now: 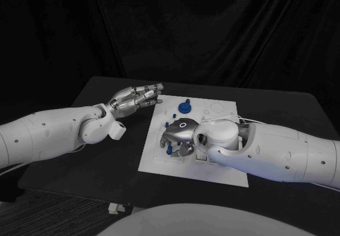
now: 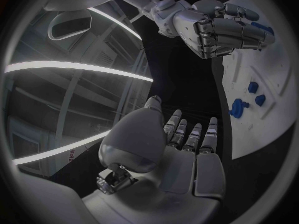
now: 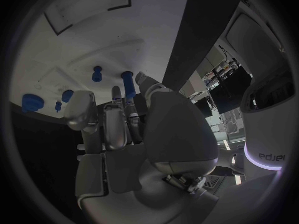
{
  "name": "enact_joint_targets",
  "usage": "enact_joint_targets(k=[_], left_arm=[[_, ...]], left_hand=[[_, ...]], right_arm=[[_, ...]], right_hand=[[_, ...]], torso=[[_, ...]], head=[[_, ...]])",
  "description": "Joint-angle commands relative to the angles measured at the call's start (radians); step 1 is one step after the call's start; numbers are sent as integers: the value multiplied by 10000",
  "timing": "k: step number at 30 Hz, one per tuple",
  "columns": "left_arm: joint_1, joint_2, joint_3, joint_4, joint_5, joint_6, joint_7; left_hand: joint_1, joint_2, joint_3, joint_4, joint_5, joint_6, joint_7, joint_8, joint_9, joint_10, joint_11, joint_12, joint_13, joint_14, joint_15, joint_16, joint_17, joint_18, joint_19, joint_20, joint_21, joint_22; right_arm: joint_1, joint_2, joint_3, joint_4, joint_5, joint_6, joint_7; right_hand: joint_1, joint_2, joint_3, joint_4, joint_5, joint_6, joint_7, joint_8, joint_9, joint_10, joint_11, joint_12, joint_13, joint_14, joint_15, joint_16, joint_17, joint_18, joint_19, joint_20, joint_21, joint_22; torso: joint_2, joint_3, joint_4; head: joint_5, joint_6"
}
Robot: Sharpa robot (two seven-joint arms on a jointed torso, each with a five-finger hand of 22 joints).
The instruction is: Assemble the parts on the task board
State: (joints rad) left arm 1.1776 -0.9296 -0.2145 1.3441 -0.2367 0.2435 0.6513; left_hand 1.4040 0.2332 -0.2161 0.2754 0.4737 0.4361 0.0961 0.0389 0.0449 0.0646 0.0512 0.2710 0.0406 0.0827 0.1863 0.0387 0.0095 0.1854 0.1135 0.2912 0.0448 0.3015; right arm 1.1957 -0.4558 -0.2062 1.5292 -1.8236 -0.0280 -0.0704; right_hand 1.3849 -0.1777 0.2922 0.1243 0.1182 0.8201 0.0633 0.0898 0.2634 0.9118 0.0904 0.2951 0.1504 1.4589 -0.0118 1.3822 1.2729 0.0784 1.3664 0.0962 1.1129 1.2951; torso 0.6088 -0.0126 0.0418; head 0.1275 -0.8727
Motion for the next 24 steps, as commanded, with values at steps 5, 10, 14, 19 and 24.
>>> enact_joint_targets(k=[5, 10, 14, 19, 24], left_arm=[[-19, 7, 9, -6, 41, 164, 32], [-21, 1, 9, 0, 41, 166, 27], [-22, -9, 9, -3, 41, 161, 24], [-24, -21, 9, 0, 42, 152, 37], [-26, -20, 9, -12, 42, 139, 39]], left_hand=[[75, 29, 210, -165, 126, 113, -16, 133, 36, -52, 147, 157, -35, 20, 147, 105, 131, -186, 6, 4, 107, -34], [143, 42, 254, -217, 177, 117, -2, 134, 35, -55, 161, 155, -34, 14, 157, 106, 129, -204, 12, 3, 107, -41], [173, 43, 273, -242, 206, 119, -1, 133, 35, -57, 163, 152, -34, 15, 159, 109, 129, -211, 19, 2, 109, -38], [223, 47, 308, -285, 274, 122, 2, 131, 34, -58, 166, 153, -33, 8, 161, 109, 128, -223, 29, 1, 111, -45], [229, 48, 313, -291, 284, 125, 1, 131, 34, -58, 166, 153, -33, 10, 159, 111, 129, -224, 34, 0, 113, -37]], right_arm=[[-2, -270, 5, 150, -94, -1157, 2], [110, -531, 5, 348, -94, -1897, 192], [336, -862, 5, 577, -94, -2433, 263], [800, -1597, 6, 1021, 168, -3565, 504], [1215, -2416, 6, 1409, 1598, -4662, 932]], right_hand=[[-146, -23, -1045, 618, -441, -123, -21, -77, -220, -839, 56, -120, 160, -96, 64, -78, -142, 200, -85, 56, -385, 1440], [-17, -271, -1438, 1255, -630, -131, -55, -21, -277, -1168, 62, -45, 143, -136, 79, -83, -179, 211, -108, 73, -467, 1433], [-252, -715, -1953, 1727, -682, -321, -169, -90, -378, -1444, 39, -32, 102, -205, 64, -139, -283, 228, -170, 57, -595, 1410], [-1162, -1149, -3846, 1806, -627, -767, -550, -287, -596, -2092, -14, -336, -116, -282, 43, -192, -369, 241, -240, 46, -699, 1393], [-2105, -1240, -4386, 1808, -604, -1238, -712, -281, -805, -1991, 26, -299, -183, -195, 37, -85, -233, 203, -138, 25, -503, 1448]], torso=[[-6, -2, -4], [-2, 2, -6], [-3, 1, -5], [-5, 1, -3], [-4, 0, -1]], head=[[14, 1], [21, 1], [6, 1], [33, 1], [34, 1]])
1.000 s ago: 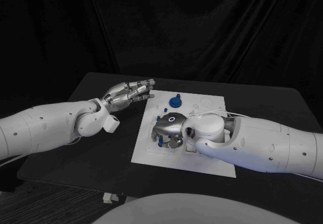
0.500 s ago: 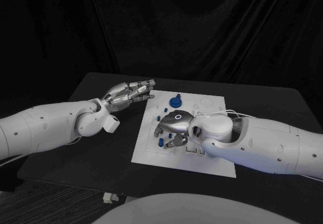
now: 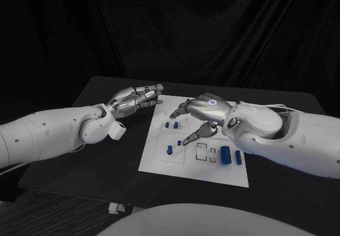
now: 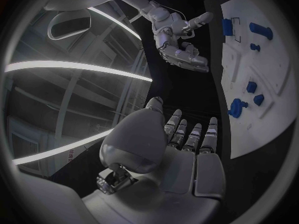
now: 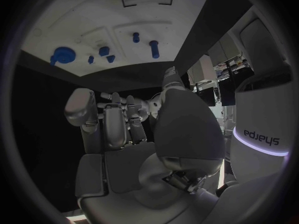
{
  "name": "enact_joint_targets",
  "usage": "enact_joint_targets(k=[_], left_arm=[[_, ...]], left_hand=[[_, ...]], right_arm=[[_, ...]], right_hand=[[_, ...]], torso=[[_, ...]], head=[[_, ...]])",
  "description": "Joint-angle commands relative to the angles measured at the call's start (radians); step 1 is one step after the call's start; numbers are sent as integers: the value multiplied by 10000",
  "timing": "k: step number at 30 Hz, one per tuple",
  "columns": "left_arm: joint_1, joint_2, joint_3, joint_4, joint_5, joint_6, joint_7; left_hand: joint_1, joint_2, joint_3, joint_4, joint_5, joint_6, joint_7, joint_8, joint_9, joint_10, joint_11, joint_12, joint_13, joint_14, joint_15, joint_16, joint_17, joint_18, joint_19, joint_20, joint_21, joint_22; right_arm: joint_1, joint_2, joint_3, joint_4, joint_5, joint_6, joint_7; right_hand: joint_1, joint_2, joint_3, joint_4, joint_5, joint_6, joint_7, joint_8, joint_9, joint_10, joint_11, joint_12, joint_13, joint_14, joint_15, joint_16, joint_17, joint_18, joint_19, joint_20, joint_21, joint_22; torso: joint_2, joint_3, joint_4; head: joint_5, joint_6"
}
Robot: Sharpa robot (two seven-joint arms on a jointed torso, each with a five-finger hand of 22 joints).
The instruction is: Assemble the parts on the task board
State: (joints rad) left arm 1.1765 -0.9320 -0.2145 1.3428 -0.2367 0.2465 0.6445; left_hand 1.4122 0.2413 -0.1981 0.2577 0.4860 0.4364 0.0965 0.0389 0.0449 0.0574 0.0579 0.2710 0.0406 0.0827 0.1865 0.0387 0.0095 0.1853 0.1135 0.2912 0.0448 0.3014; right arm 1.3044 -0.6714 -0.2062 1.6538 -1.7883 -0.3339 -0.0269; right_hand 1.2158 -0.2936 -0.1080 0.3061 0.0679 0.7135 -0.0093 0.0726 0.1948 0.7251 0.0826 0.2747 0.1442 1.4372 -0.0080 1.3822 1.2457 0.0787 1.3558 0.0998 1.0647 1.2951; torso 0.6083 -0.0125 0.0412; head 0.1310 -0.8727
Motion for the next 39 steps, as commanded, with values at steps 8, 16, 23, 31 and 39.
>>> enact_joint_targets(k=[8, 16, 23, 31, 39], left_arm=[[-18, 39, 8, -32, 42, 58, 149], [-21, 64, 8, -38, 42, 45, 156], [-22, 34, 8, -18, 42, 28, 171], [-22, -2, 8, -8, 42, 42, 184], [-22, -26, 8, 3, 42, 49, 173]], left_hand=[[166, -32, 147, -131, 195, 120, -5, 130, 33, 16, 97, 160, -32, 15, 154, 116, 130, -225, 49, 0, 119, -17], [189, -23, 168, -148, 231, 150, -3, 134, 36, 26, 98, 183, -28, 54, 148, 141, 140, -228, 29, -1, 108, -91], [240, 12, 258, -142, 267, 208, 49, 138, 39, 95, 161, 298, -13, 735, 192, 613, 282, -278, 50, -1, 102, -134], [265, 2, 294, -118, 281, 254, 78, 143, 44, 177, 211, 477, 11, 1091, 221, 902, 339, -309, 60, -1, 96, -183], [279, 3, 315, -106, 296, 410, 132, 172, 63, 235, 278, 595, 26, 1076, 236, 926, 327, -327, 72, -1, 96, -181]], right_arm=[[356, -1251, 5, 346, 4044, -2132, 461], [434, -1737, 5, 263, 5375, 303, -1519], [463, -1811, 4, 232, 5732, 2863, -3334], [492, -1676, 4, 231, 5451, 5315, -5424], [686, -1648, 4, 214, 4944, 6070, -6017]], right_hand=[[-739, 2466, 1192, -430, 2318, 767, 589, 226, -61, 3509, -278, 1455, 411, -251, -81, -1421, -1743, 287, 137, -21, -416, 1227], [107, 2500, 1699, -189, 3293, 2704, 789, 1044, 167, 7324, -1078, 2373, 1166, 398, -675, -1994, -1928, 180, 595, -609, -361, 1062], [-1212, 2692, 786, -226, 2112, 3784, 432, 2262, 1649, 8457, -1321, 12961, 14266, 1053, -896, 324, 1046, -362, 1578, -857, 2714, 2150], [-3128, 3006, 339, -151, 1252, 4676, 179, 2850, 2836, 8457, -1369, 12961, 14266, 1274, -1087, 1679, 2890, -787, 2150, -1041, 5061, 2757], [-3436, 3208, 254, -176, 906, 4705, 297, 1939, 2306, 8457, -1291, 12961, 14266, 1228, -1001, 1564, 2664, -767, 2118, -985, 4975, 2730]], torso=[[-2, -2, 7], [-1, -1, 2], [4, 0, 2], [-5, -10, 20], [6, -2, 17]], head=[[-92, 1], [-146, 1], [-158, 1], [-216, 1], [-243, 1]])
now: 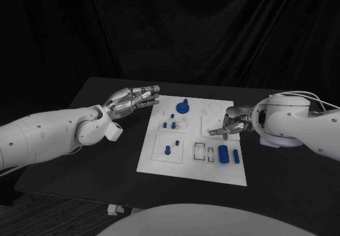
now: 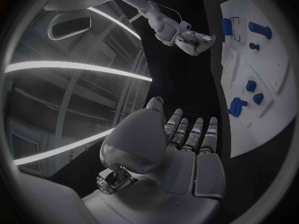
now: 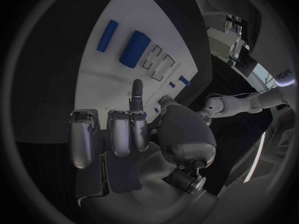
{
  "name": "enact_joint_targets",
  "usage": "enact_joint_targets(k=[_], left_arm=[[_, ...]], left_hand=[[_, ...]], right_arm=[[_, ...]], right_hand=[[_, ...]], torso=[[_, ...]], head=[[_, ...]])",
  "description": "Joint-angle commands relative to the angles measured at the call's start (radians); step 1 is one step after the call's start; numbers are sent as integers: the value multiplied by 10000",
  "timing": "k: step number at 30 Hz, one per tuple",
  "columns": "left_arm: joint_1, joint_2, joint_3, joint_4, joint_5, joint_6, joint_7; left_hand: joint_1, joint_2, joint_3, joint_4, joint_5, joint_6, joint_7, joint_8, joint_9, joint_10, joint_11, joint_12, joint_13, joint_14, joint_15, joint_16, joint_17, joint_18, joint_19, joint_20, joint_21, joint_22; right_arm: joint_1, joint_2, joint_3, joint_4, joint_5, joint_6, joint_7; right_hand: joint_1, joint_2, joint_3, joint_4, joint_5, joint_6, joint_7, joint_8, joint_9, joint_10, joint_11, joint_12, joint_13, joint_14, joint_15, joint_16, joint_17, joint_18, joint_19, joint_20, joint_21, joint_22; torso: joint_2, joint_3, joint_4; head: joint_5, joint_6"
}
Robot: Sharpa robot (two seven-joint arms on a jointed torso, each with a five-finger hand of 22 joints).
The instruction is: Assemble the parts on the task board
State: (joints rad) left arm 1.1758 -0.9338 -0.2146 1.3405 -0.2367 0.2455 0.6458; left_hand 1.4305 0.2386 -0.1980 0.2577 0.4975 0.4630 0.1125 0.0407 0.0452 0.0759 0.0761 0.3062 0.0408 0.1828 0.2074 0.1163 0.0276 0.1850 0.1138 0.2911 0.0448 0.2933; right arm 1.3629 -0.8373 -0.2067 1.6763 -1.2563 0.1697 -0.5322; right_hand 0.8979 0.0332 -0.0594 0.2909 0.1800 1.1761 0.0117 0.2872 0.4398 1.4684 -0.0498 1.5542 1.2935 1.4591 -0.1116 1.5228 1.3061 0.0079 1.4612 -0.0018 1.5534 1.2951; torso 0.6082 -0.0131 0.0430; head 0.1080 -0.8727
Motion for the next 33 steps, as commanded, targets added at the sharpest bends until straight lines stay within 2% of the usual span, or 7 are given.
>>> enact_joint_targets(k=[1, 6, 10, 15, 21, 25, 33], left_arm=[[-14, -11, 9, 28, 42, 55, 162], [-13, -56, 10, 127, 43, -152, 281], [-2, -54, 13, 251, 43, -491, 467], [41, 9, 17, 381, 43, -829, 713], [70, 103, 19, 457, 43, -885, 900], [74, 107, 18, 479, 43, -795, 892], [72, 95, 17, 434, 42, -691, 897]], left_hand=[[97, 30, 314, -105, 180, 145, -28, 154, 60, 50, 95, 244, 24, 75, 27, 149, 145, -324, 69, 0, 96, -100], [144, -76, 300, -139, 190, 219, 10, 172, 68, 108, 155, 348, 35, 39, 48, 167, 132, -340, 114, 3, 113, -61], [161, -194, 250, -118, 197, 314, 10, 194, 76, 183, 162, 471, 47, -58, 29, 148, 110, -350, 99, -12, 104, -129], [188, -333, 140, 107, 171, 193, -124, 154, 49, 193, 72, 470, 29, -816, -195, -260, -12, -273, -191, -119, -43, -555], [279, -344, 106, 221, 174, -99, -275, 87, 18, 47, -105, 178, -5, -1352, -495, -624, -108, -150, -540, -269, -177, -1087], [299, -326, 115, 219, 180, -159, -272, 74, 11, 23, -61, 141, -10, -1352, -477, -615, -104, -142, -547, -246, -174, -1078], [339, -296, 129, 219, 191, -82, -219, 92, 24, 34, -7, 184, 0, -1238, -333, -491, -69, -111, -482, -113, -128, -934]], right_arm=[[120, 11, 10, -10, -380, 1064, -976], [378, -90, 10, 42, -27, 1309, -1057], [590, -189, 10, 83, 280, 1430, -1088], [745, -83, 10, -37, 451, 1316, -1113], [755, 221, 8, -372, 977, 1452, -1168], [700, 335, 7, -475, 1137, 1536, -1189], [424, 530, 6, -703, 1057, 1502, -1211]], right_hand=[[-262, -59, -243, -26, -258, 97, 102, -289, -212, 1024, 46, 166, 2773, 1003, 44, 140, 2026, -50, 1050, 42, 53, 2719], [-147, -2, -244, -40, -308, -73, 280, -940, -711, 1024, 201, 166, 2773, 962, 118, 22, 1800, -11, 981, 117, -102, 2667], [-57, 26, -234, -62, -183, -81, 320, -1134, -879, 1024, 240, 166, 2773, 955, 125, 6, 1763, -2, 966, 135, -131, 2656], [564, -164, -120, -383, 1579, 666, 93, -1113, -992, 1024, 33, 166, 2773, 832, -46, -377, 1057, 48, 876, 12, -315, 2592], [606, -178, -111, -403, 1638, 765, 53, -1120, -1002, 1024, -14, 166, 2773, 805, -85, -464, 889, 131, 730, -24, -630, 2484], [558, -172, -128, -369, 1584, 689, 58, -1199, -1041, 1024, -25, 166, 2773, 791, -90, -509, 807, 143, 705, -37, -682, 2466], [490, -172, -161, -327, 1438, 677, 66, -1265, -1080, 1024, -19, 166, 2773, 815, -97, -450, 907, 135, 718, -48, -652, 2476]], torso=[[9, 2, 2], [13, 1, -11], [10, 9, -9], [2, 8, -14], [17, -1, 104], [-18, -12, 56], [1, -11, 56]], head=[[-24, 1], [-63, 1], [-148, 1], [-280, 1], [-462, 1], [-428, 1], [-434, 1]])
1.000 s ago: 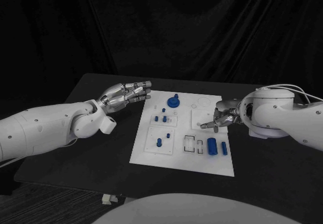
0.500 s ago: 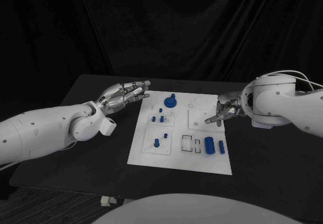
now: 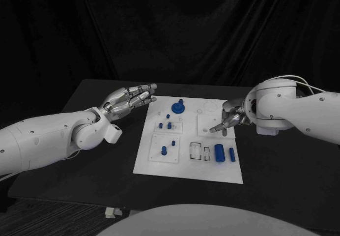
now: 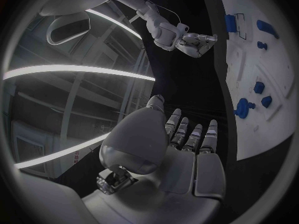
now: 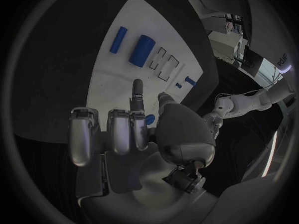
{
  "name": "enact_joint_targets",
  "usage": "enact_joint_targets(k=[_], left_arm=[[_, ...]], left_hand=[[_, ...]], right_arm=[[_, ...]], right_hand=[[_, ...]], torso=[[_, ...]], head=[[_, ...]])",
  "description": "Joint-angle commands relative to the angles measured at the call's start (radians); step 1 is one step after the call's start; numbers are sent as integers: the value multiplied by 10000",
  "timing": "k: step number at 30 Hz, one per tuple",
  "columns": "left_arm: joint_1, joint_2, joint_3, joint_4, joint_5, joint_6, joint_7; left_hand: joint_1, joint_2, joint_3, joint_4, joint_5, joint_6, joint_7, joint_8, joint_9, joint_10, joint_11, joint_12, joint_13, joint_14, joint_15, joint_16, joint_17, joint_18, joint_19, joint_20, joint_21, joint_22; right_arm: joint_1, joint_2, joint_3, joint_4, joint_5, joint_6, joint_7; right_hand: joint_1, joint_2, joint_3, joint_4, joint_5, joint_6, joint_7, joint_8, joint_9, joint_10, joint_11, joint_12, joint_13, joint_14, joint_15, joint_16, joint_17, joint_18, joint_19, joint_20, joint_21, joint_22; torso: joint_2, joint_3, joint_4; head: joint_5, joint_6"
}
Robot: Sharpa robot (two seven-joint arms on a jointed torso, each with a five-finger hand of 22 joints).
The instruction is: Assemble the parts on the task board
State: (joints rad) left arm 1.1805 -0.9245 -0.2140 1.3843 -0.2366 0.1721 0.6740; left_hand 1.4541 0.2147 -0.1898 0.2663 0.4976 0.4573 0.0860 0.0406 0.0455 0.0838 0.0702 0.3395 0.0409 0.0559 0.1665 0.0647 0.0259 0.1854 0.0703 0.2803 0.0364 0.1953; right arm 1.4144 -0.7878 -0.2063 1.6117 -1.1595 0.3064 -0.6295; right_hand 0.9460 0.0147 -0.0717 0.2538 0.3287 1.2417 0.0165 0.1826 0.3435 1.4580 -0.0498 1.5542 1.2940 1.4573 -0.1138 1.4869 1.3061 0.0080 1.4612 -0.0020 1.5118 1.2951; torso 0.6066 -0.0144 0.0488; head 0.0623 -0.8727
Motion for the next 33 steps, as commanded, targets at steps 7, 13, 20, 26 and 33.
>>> enact_joint_targets(k=[7, 13, 20, 26, 33], left_arm=[[22, -32, 10, -12, 42, 91, 607], [17, -52, 9, -36, 42, 123, 595], [8, -17, 8, -78, 42, 206, 540], [2, 8, 7, -120, 42, 289, 451], [-3, 19, 7, -152, 42, 340, 390]], left_hand=[[115, -50, 51, 133, 195, 20, 69, 102, 27, -24, 84, -101, 6, 70, 114, 67, -42, -109, -31, 28, -33, 65], [123, -47, 54, 131, 196, 38, 85, 107, 29, -12, 105, -80, 9, 92, 125, 89, -37, -107, -16, 41, -24, 96], [139, -36, 64, 128, 203, 70, 110, 114, 33, 5, 140, -48, 13, 118, 142, 117, -32, -102, 12, 59, -8, 144], [156, -20, 77, 126, 204, 89, 133, 119, 35, 20, 174, -23, 16, 159, 176, 161, -23, -100, 46, 80, 11, 189], [169, -10, 86, 124, 207, 88, 136, 119, 34, 26, 190, -14, 16, 198, 220, 201, -15, -106, 69, 94, 24, 218]], right_arm=[[-325, 131, 1, -141, -315, 196, -250], [-439, 154, 1, -183, -578, 385, -262], [-560, 135, 1, -207, -754, 427, -264], [-648, 104, 0, -237, -861, 466, -265], [-748, 102, 0, -307, -902, 535, -266]], right_hand=[[52, -42, -59, -14, -218, 132, -8, -222, -127, 1128, -41, 166, 2768, 919, -92, 153, 1330, 67, 837, -62, 23, 2564], [13, -42, -86, -5, -436, 219, -25, -234, -139, 1128, -54, 166, 2768, 935, -111, 207, 1400, 59, 853, -81, 58, 2575], [33, -18, -73, -22, -454, 224, -23, -255, -149, 1128, -54, 166, 2768, 915, -113, 155, 1290, 82, 811, -85, -30, 2545], [130, -10, -37, -99, -352, 203, -19, -298, -169, 1128, -53, 166, 2768, 911, -108, 162, 1296, 89, 798, -85, -55, 2536], [70, -28, -73, -71, -433, 205, -16, -318, -178, 1128, -52, 166, 2768, 906, -99, 156, 1280, 94, 788, -81, -74, 2528]], torso=[[-2, -20, 13], [12, -12, 11], [22, 17, 7], [22, 17, -8], [19, 15, 4]], head=[[-5, 1], [3, 1], [-7, 1], [14, 1], [38, 1]])
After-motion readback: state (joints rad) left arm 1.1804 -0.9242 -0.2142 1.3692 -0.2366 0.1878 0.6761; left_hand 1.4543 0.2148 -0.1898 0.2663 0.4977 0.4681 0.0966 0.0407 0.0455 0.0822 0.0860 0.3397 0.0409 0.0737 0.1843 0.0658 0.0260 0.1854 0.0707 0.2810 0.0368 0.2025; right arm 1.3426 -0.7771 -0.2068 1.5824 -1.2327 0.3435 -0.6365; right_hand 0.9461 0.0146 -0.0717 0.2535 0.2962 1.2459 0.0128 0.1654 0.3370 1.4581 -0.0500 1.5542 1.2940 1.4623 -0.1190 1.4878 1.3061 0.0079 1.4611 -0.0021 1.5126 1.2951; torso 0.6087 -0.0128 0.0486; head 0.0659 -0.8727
